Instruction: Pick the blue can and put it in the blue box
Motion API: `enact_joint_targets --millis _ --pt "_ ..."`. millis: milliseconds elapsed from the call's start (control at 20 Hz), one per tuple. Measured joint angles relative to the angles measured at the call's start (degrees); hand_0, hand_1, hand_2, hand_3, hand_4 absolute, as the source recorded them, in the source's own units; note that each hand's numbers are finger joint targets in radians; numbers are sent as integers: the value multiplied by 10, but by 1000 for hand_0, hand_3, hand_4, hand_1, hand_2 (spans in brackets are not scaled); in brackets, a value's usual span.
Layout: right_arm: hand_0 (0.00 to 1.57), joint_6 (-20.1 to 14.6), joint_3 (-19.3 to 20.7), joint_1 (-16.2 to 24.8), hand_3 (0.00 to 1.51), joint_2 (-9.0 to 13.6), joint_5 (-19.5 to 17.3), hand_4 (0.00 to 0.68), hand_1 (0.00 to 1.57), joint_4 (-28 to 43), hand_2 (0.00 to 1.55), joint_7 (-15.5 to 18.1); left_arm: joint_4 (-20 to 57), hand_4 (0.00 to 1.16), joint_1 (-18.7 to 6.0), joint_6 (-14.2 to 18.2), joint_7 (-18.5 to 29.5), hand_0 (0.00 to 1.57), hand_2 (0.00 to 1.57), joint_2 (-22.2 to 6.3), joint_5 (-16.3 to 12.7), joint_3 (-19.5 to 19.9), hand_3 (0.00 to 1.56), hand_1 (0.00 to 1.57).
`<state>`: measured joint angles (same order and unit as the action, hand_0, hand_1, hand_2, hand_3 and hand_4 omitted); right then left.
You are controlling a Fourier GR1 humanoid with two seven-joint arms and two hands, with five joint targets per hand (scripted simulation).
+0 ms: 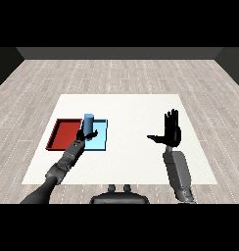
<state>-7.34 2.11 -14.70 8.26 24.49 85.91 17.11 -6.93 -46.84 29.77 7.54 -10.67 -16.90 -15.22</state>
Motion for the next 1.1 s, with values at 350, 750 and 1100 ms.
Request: enact_joint_targets --millis 350,750,1100 --pt "0 15 3 -4 0 1 3 0 0 -8 0 6 35 670 -1 -42 4 0 241 3 13 1 280 0" --pt "0 30 6 -9 0 -6 11 0 0 -13 0 14 43 0 -6 25 9 0 0 12 38 -10 0 0" --pt "0 44 10 -6 0 -5 20 0 0 -11 0 15 -2 0 0 100 105 0 0 11 6 36 0 0"
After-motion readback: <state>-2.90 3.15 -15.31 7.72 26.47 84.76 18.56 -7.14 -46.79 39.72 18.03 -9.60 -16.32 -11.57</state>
